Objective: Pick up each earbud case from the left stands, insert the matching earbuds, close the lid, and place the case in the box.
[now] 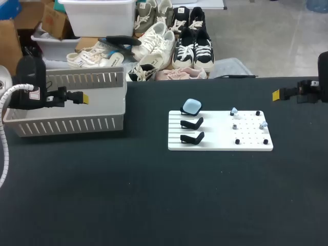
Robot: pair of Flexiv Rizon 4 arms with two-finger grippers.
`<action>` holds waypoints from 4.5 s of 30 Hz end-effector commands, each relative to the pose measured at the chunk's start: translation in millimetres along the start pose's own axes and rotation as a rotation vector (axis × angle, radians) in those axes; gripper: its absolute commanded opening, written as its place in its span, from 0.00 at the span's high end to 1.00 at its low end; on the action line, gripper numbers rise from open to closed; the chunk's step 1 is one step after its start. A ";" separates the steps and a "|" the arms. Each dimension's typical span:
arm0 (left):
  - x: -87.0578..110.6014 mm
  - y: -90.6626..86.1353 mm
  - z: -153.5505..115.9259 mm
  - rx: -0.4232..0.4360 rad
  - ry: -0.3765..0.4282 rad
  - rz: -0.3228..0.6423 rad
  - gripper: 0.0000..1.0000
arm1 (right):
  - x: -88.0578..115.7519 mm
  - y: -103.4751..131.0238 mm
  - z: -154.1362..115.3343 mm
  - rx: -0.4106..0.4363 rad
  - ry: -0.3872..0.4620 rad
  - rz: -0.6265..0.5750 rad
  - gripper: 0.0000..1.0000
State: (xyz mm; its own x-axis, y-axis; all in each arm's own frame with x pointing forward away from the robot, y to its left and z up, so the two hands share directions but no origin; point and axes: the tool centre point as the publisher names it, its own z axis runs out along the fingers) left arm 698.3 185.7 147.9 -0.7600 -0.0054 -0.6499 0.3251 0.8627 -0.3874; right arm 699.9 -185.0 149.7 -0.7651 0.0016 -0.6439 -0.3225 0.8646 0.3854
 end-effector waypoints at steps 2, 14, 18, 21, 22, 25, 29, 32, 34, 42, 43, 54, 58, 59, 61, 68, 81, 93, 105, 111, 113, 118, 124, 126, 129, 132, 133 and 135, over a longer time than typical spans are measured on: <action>-1.5 -0.5 -0.1 -0.004 0.006 0.000 0.00 | -0.4 -1.2 0.0 -0.004 0.002 -0.001 0.00; -1.5 -0.5 -0.1 -0.004 0.006 0.000 0.00 | -0.4 -1.2 0.0 -0.004 0.002 -0.001 0.00; -1.5 -0.5 -0.1 -0.004 0.006 0.000 0.00 | -0.4 -1.2 0.0 -0.004 0.002 -0.001 0.00; -5.6 -1.6 1.6 0.021 -0.006 0.035 0.00 | -0.4 -1.2 0.0 -0.004 0.002 -0.001 0.00; -7.7 -2.0 3.1 0.019 -0.009 0.056 0.00 | -0.4 -1.2 0.0 -0.004 0.002 -0.001 0.00; -14.0 -4.8 8.4 0.032 -0.018 0.128 0.00 | -0.4 -1.2 0.0 -0.004 0.002 -0.001 0.00; -22.9 -12.2 16.4 0.114 -0.065 0.245 0.00 | -0.4 -1.2 0.0 -0.004 0.002 -0.001 0.00; -29.4 -19.5 23.4 0.175 -0.075 0.347 0.00 | -0.4 -1.2 0.0 -0.004 0.002 -0.001 0.00; -33.2 -23.8 30.0 0.187 -0.076 0.419 0.00 | -0.4 -1.2 0.0 -0.004 0.002 -0.001 0.00; -50.8 -46.9 48.2 0.344 -0.126 0.672 0.00 | -0.4 -1.2 0.0 -0.004 0.002 -0.001 0.00; -52.8 -49.9 50.7 0.348 -0.128 0.695 0.00 | -0.4 -1.2 0.0 -0.004 0.002 -0.001 0.00; -61.5 -75.1 83.4 0.548 -0.213 0.865 0.00 | -0.4 -1.2 0.0 -0.004 0.002 -0.001 0.00; -62.6 -84.2 98.0 0.588 -0.195 0.903 0.00 | -0.4 -1.2 0.0 -0.004 0.002 -0.001 0.00; -63.0 -86.6 102.2 0.597 -0.191 0.911 0.00 | -0.4 -1.2 0.0 -0.004 0.002 -0.001 0.00; -63.4 -92.2 110.8 0.593 -0.178 0.933 0.00 | -0.4 -1.2 0.0 -0.004 0.002 -0.001 0.00; -63.1 -112.8 130.5 0.602 -0.157 0.972 0.00 | -0.4 -1.2 0.0 -0.004 0.002 -0.001 0.00; -54.0 -118.8 186.0 0.596 -0.117 1.002 0.00 | -0.4 -1.2 0.0 -0.004 0.002 -0.001 0.00; -46.3 -130.9 217.8 0.645 -0.098 0.980 0.00 | -0.4 -1.2 0.0 -0.004 0.002 -0.001 0.00; -33.6 -149.9 244.2 0.662 -0.054 0.989 0.00 | -0.4 -1.2 0.0 -0.004 0.002 -0.001 0.00; -28.9 -149.8 255.7 0.651 -0.039 0.979 0.00 | -0.4 -1.2 0.0 -0.004 0.002 -0.001 0.00; -26.2 -148.8 259.8 0.646 -0.035 0.980 0.00 | -0.4 -1.2 0.0 -0.004 0.002 -0.001 0.00; -22.0 -148.7 266.5 0.643 -0.025 0.980 0.00 | -0.4 -1.2 0.0 -0.004 0.002 -0.001 0.00; -15.1 -151.9 274.2 0.650 -0.010 0.991 0.00 | -0.4 -1.2 0.0 -0.004 0.002 -0.001 0.00; -12.1 -153.7 276.2 0.654 -0.005 0.995 0.00 | -0.4 -1.2 0.0 -0.004 0.002 -0.001 0.00; -10.4 -156.2 277.2 0.659 -0.001 0.993 0.00 | -0.4 -1.2 0.0 -0.004 0.002 -0.001 0.00; -8.5 -159.4 278.8 0.666 0.004 0.997 0.00 | -0.4 -1.2 0.0 -0.004 0.002 -0.001 0.00; -8.1 -160.2 280.1 0.666 0.005 0.998 0.00 | -0.4 -1.2 0.0 -0.004 0.002 -0.001 0.00; -8.0 -161.5 283.2 0.664 0.008 0.997 0.00 | -0.4 -1.2 0.0 -0.004 0.002 -0.001 0.00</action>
State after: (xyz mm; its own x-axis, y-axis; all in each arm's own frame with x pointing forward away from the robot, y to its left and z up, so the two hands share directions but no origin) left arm 804.8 -91.9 32.9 -0.0089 0.5167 -0.8561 0.9977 0.0617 0.0269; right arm 700.0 -184.9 149.7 -0.7652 0.0016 -0.6438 -0.3224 0.8646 0.3853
